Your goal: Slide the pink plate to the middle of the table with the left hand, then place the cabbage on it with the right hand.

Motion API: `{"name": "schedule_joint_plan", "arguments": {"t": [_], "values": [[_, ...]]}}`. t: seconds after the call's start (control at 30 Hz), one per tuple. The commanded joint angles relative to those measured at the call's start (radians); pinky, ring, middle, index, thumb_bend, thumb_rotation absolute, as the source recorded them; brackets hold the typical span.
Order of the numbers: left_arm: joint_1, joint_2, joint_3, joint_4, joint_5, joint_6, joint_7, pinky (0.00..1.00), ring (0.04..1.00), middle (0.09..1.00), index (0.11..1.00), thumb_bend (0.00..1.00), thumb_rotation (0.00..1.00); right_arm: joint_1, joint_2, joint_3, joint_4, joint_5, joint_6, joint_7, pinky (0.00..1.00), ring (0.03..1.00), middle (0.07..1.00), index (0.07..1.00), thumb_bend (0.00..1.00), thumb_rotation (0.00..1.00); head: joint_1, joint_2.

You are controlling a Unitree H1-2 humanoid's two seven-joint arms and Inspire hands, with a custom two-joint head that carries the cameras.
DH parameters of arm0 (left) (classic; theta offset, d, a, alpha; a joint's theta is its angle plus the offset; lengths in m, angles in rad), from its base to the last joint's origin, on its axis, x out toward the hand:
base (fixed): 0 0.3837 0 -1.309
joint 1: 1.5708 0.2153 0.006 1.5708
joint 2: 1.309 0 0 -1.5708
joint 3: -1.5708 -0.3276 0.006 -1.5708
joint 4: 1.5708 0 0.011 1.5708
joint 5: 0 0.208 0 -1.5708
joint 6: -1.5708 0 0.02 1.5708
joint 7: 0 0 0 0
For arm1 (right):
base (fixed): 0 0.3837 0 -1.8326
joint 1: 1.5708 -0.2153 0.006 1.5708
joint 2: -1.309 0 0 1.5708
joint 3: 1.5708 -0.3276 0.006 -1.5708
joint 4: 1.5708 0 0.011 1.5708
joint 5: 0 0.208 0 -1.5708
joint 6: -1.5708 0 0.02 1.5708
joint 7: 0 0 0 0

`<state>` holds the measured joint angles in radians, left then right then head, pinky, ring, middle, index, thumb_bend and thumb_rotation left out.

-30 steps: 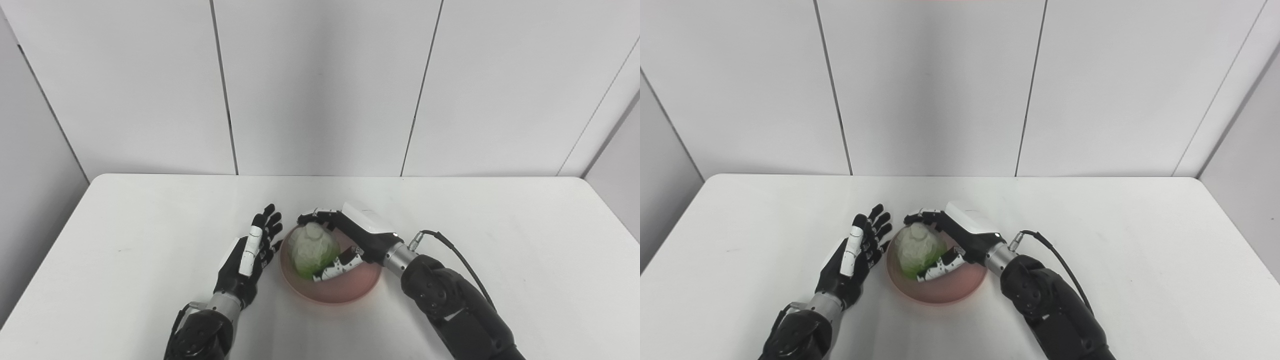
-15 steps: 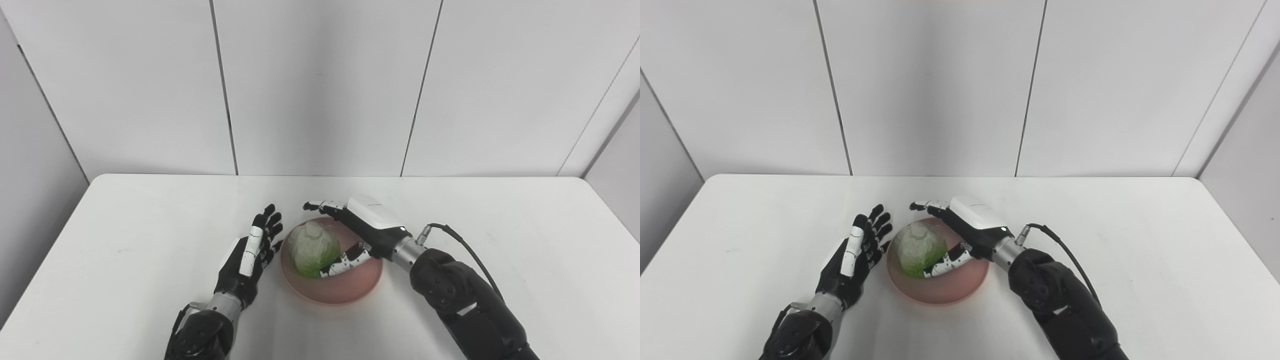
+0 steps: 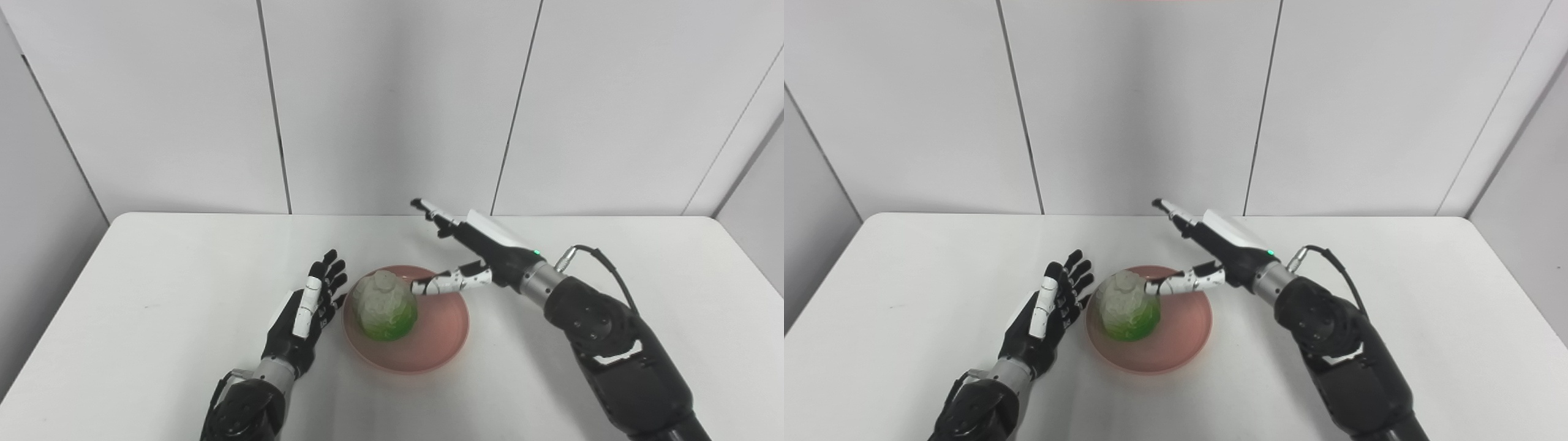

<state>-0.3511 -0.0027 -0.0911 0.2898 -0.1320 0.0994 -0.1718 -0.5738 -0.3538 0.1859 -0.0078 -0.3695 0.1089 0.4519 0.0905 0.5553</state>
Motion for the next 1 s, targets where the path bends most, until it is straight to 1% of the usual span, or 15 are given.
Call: {"name": "schedule_joint_plan", "arguments": {"t": [0.0, 0.03, 0.07, 0.1, 0.13, 0.2, 0.3, 0.37, 0.43, 0.5, 0.6, 0.7, 0.8, 0.9, 0.97], "values": [[0.025, 0.006, -0.003, 0.018, 0.023, 0.041, 0.007, 1.00, 0.987, 0.992, 0.997, 0.86, 1.00, -0.003, -0.012, -0.028, -0.045, 0.004, 0.015, -0.042, 0.87, 0.976, 1.000, 1.000, 1.00, 0.79, 0.001, 0.000], [0.029, 0.003, 0.002, 0.017, 0.021, 0.021, 0.012, 1.00, 0.987, 0.992, 0.997, 0.86, 1.00, 0.022, -0.006, -0.047, -0.049, 0.005, 0.013, -0.069, 0.87, 0.977, 1.000, 1.000, 1.00, 0.81, 0.000, -0.004], [0.032, 0.001, 0.007, 0.015, 0.020, 0.007, 0.017, 1.00, 0.987, 0.992, 0.994, 0.86, 1.00, 0.039, -0.001, -0.060, -0.052, 0.007, 0.010, -0.089, 0.88, 0.980, 1.000, 1.000, 0.99, 0.90, 0.000, -0.004], [0.036, -0.002, 0.012, 0.011, 0.020, -0.005, 0.024, 1.00, 0.991, 0.995, 0.995, 0.87, 1.00, 0.064, 0.008, -0.085, -0.050, 0.028, 0.003, -0.113, 0.90, 0.986, 1.000, 1.000, 0.92, 0.97, 0.000, -0.007], [0.039, -0.004, 0.016, 0.008, 0.021, -0.014, 0.028, 1.00, 0.996, 0.998, 0.998, 0.89, 1.00, 0.081, 0.015, -0.101, -0.049, 0.044, -0.002, -0.129, 0.91, 0.991, 1.000, 1.000, 0.86, 0.99, 0.000, -0.007], [0.045, -0.002, 0.024, 0.000, 0.021, -0.031, 0.032, 1.00, 0.999, 1.000, 1.000, 0.90, 1.00, 0.123, 0.055, -0.156, -0.037, 0.122, -0.027, -0.170, 0.94, 0.997, 1.000, 1.000, 0.85, 1.00, -0.002, -0.012], [0.057, 0.007, 0.026, -0.024, 0.032, -0.047, 0.036, 1.00, 1.000, 1.000, 1.000, 0.89, 1.00, 0.166, 0.087, -0.192, -0.007, 0.158, -0.087, -0.229, 0.98, 1.000, 1.000, 1.000, 0.87, 1.00, -0.003, -0.015], [0.067, 0.007, 0.030, -0.037, 0.046, -0.057, 0.050, 1.00, 1.000, 1.000, 1.000, 0.89, 1.00, 0.189, 0.106, -0.210, 0.002, 0.177, -0.091, -0.260, 0.99, 1.000, 1.000, 1.000, 0.90, 1.00, -0.005, -0.019], [0.076, 0.003, 0.035, -0.048, 0.055, -0.066, 0.061, 1.00, 1.000, 1.000, 1.000, 0.89, 1.00, 0.214, 0.138, -0.237, 0.008, 0.227, -0.083, -0.284, 1.00, 1.000, 1.000, 1.000, 0.89, 1.00, -0.006, -0.023], [0.083, 0.000, 0.040, -0.055, 0.053, -0.068, 0.062, 1.00, 1.000, 1.000, 1.000, 0.89, 1.00, 0.240, 0.166, -0.257, 0.022, 0.263, -0.099, -0.313, 1.00, 1.000, 1.000, 1.000, 0.84, 1.00, -0.006, -0.026], [0.093, -0.001, 0.043, -0.065, 0.056, -0.070, 0.063, 1.00, 1.000, 1.000, 1.000, 0.88, 1.00, 0.266, 0.187, -0.276, 0.043, 0.315, -0.126, -0.325, 1.00, 1.000, 1.000, 1.000, 0.79, 1.00, -0.005, -0.030], [0.101, -0.003, 0.047, -0.063, 0.063, -0.089, 0.068, 1.00, 1.000, 1.000, 1.000, 0.87, 1.00, 0.279, 0.193, -0.285, 0.068, 0.379, -0.142, -0.309, 1.00, 1.000, 1.000, 1.000, 0.68, 1.00, -0.001, -0.034], [0.114, -0.013, 0.053, -0.066, 0.066, -0.106, 0.079, 1.00, 1.000, 1.000, 1.000, 0.84, 1.00, 0.295, 0.190, -0.273, 0.070, 0.380, -0.137, -0.310, 1.00, 1.000, 1.000, 1.000, 0.60, 1.00, 0.006, -0.039], [0.126, -0.021, 0.058, -0.073, 0.080, -0.095, 0.099, 1.00, 0.988, 0.999, 0.997, 0.85, 1.00, 0.310, 0.195, -0.267, 0.068, 0.384, -0.132, -0.316, 1.00, 1.000, 1.000, 1.000, 0.55, 1.00, 0.010, -0.042], [0.140, -0.020, 0.053, -0.083, 0.098, -0.099, 0.108, 1.00, 0.993, 1.000, 0.999, 0.84, 1.00, 0.323, 0.201, -0.266, 0.071, 0.395, -0.137, -0.314, 1.00, 1.000, 1.000, 1.000, 0.49, 1.00, 0.010, -0.043]]}}
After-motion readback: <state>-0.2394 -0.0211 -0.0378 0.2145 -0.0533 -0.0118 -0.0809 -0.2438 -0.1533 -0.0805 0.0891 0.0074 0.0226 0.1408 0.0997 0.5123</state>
